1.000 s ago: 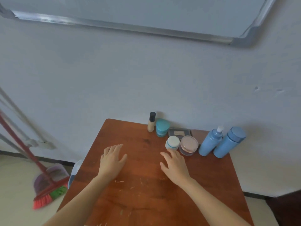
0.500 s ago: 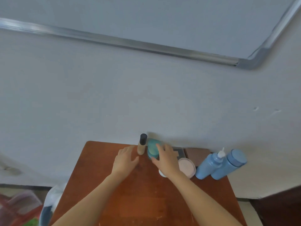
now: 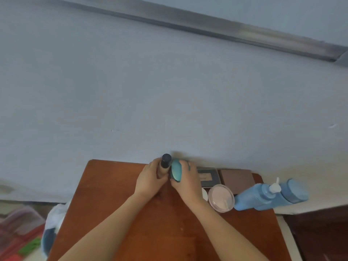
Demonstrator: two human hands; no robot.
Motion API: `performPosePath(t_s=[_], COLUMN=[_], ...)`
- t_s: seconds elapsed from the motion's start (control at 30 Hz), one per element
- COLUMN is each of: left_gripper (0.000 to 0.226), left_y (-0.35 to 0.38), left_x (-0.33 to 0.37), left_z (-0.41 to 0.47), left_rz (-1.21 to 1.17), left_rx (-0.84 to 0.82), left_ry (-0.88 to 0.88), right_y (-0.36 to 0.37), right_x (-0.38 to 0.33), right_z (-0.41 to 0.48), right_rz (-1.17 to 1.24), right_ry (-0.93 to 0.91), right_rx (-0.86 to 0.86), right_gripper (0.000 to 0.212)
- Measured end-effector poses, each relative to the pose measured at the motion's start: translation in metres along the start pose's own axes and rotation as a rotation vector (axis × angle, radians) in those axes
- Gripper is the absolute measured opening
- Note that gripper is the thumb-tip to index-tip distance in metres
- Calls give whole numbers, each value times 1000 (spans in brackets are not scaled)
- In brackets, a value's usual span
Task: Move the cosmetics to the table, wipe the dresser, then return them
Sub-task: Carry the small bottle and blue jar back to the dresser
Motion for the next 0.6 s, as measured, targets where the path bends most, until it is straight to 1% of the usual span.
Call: performPosePath(t_s=[0.1,0.2,0.37,0.6], left_gripper=[34,28,28,37], left_y=[1,-1,-17,-59], left_x=[1,1,0,-3], left_z=[-2,-3,-12,-51], left_rz=[57,93,70,-2], left_rx=[6,-1,-14,-21], left_ry=[-4,-51,-103,-69], right_y=[0,-2,-7,-37], right_x=[0,-2,-8,-23], right_z=[0,-5,-20,-46], right_rz=[3,16,20,41], right_ry=[7,-5,-33,-143], right_rx=[-9,-13,-11,7], right_gripper=[58,60,60,61])
Point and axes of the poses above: each hand's wrist, its own z-axis towards the middle knuckle, its own y-axis out of the palm, x = y × z, the point moved 1 cm from there along z, towards the middle knuckle, and after that the axes turned 3 degrees about -y, right-handed, at the moved point
